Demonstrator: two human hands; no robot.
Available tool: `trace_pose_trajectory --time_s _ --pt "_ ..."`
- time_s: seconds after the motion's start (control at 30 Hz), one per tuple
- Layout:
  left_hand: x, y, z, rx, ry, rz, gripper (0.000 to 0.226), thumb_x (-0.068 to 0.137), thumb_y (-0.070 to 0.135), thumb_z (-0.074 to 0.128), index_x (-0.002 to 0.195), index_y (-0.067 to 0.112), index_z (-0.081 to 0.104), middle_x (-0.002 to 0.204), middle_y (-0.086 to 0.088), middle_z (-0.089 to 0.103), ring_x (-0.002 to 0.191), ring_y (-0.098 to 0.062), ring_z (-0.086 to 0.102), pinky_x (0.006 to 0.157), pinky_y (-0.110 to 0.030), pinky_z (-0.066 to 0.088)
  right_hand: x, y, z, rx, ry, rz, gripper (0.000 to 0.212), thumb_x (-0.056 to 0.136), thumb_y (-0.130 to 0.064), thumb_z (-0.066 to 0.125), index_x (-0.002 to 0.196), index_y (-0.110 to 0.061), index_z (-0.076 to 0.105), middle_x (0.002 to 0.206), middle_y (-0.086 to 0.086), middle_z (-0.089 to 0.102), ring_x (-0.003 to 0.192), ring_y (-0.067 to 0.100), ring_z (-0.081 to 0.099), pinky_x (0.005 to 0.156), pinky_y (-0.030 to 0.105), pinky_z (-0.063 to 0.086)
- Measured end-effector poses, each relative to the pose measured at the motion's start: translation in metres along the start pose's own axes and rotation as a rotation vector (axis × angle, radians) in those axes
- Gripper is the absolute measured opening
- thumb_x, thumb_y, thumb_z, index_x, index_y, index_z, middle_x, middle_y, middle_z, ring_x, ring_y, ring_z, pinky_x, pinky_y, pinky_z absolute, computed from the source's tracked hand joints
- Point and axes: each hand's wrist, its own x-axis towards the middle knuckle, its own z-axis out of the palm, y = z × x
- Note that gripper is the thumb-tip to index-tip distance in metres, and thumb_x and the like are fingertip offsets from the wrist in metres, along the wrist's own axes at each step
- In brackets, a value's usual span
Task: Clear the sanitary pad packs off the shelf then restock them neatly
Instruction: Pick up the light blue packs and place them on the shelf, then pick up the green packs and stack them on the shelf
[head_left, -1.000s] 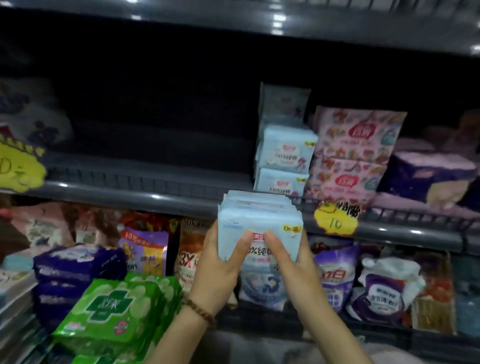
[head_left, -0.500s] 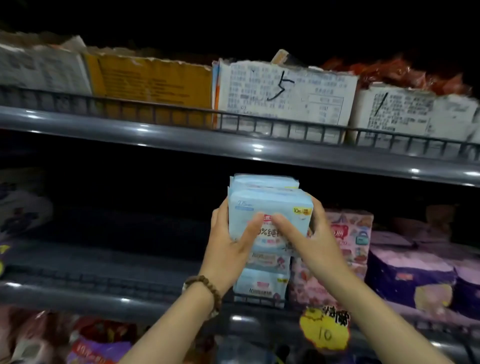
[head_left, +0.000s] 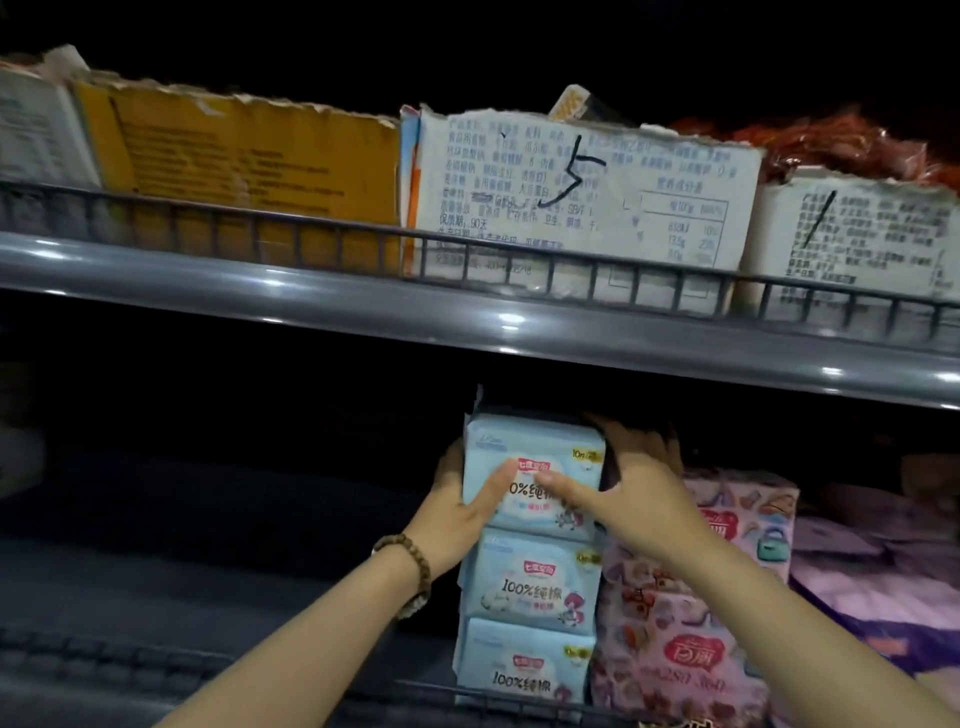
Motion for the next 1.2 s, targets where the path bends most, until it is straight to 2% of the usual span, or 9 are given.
trace_pose_trajectory --time_s 0.2,0.37,0.47,0.6,0.7,0.87,0.97,1.1,1.2 --pt "0.01 -0.003 0.007 0.049 -0.045 -0.093 0.085 0.064 0.072 0.053 0.136 0.03 0.039 0.108 0.006 0.069 0.088 -0.005 0.069 0.07 -0.017 0.055 0.013 0.013 -0.009 -0.022 -0.132 0.0 0.092 0.058 -0.078 0.054 0.141 -0.045 0.031 0.146 -0.004 0.041 0.14 0.022 0.026 0.117 0.043 0.023" --pt "0.001 0.001 0.012 0.05 0.019 -0.094 0.08 0.069 0.063 0.057 0.138 0.03 0.031 0.115 0.007 0.062 0.091 -0.003 0.064 0.067 -0.012 0.053 0.016 0.016 -0.011 0.002 -0.177 -0.04 0.1 0.052 -0.083 0.051 0.142 -0.043 0.032 0.141 -0.007 0.048 0.136 0.019 0.035 0.116 0.044 0.025" --pt "-0.009 0.005 0.007 0.067 0.028 -0.113 0.087 0.076 0.053 0.062 0.146 0.025 0.019 0.129 0.002 0.056 0.104 -0.009 0.061 0.08 -0.02 0.053 0.007 0.013 -0.014 -0.01 -0.123 -0.097 0.103 0.056 -0.082 0.05 0.145 -0.038 0.028 0.142 -0.002 0.046 0.136 0.021 0.034 0.114 0.046 0.027" --pt "-0.026 0.018 -0.003 0.152 0.061 -0.158 0.094 0.083 0.05 0.059 0.152 0.017 0.003 0.152 0.0 0.029 0.133 -0.016 0.039 0.095 -0.02 0.036 -0.016 0.006 -0.018 -0.078 0.018 -0.167 0.089 0.073 -0.07 0.057 0.147 -0.03 0.027 0.147 0.001 0.037 0.138 0.022 0.029 0.116 0.045 0.021" --pt "-0.041 0.023 -0.012 0.204 0.09 -0.162 0.093 0.083 0.053 0.055 0.151 0.018 0.003 0.157 -0.001 0.016 0.141 -0.017 0.026 0.108 -0.029 0.028 -0.031 -0.001 -0.018 -0.088 0.083 -0.225 0.078 0.083 -0.059 0.057 0.147 -0.027 0.028 0.151 0.0 0.03 0.141 0.018 0.022 0.119 0.043 0.012" --pt "-0.064 0.028 -0.019 0.218 0.129 -0.147 0.086 0.086 0.052 0.053 0.151 0.019 0.008 0.157 -0.002 0.017 0.142 -0.019 0.024 0.113 -0.034 0.027 -0.045 -0.018 -0.012 -0.176 0.125 -0.279 0.069 0.089 -0.053 0.053 0.148 -0.025 0.029 0.155 0.0 0.023 0.144 0.02 0.018 0.119 0.038 0.003" --pt "-0.086 0.024 -0.028 0.323 0.102 -0.145 0.081 0.088 0.054 0.05 0.151 0.02 0.012 0.157 -0.001 0.016 0.142 -0.017 0.023 0.113 -0.032 0.025 -0.062 -0.03 -0.001 -0.169 0.077 -0.324 0.064 0.092 -0.054 0.047 0.148 -0.029 0.027 0.159 -0.005 0.014 0.147 0.015 0.009 0.119 0.035 -0.004" --pt "-0.138 -0.004 -0.058 0.536 0.044 -0.207 0.074 0.091 0.054 0.045 0.15 0.02 0.017 0.156 0.002 0.018 0.142 -0.015 0.02 0.113 -0.028 0.021 -0.1 -0.047 0.034 -0.134 0.018 -0.39 0.066 0.086 -0.061 0.027 0.144 -0.03 0.036 0.158 -0.004 0.018 0.146 0.015 0.009 0.117 0.032 -0.01" --pt "-0.186 -0.028 -0.088 0.671 0.045 -0.261 0.069 0.092 0.051 0.045 0.149 0.018 0.023 0.155 0.0 0.023 0.142 -0.015 0.02 0.115 -0.029 0.019 -0.136 -0.06 0.072 -0.072 -0.109 -0.361 0.058 0.094 -0.056 0.037 0.147 -0.035 0.027 0.16 -0.01 0.006 0.147 0.011 -0.001 0.118 0.033 -0.012"
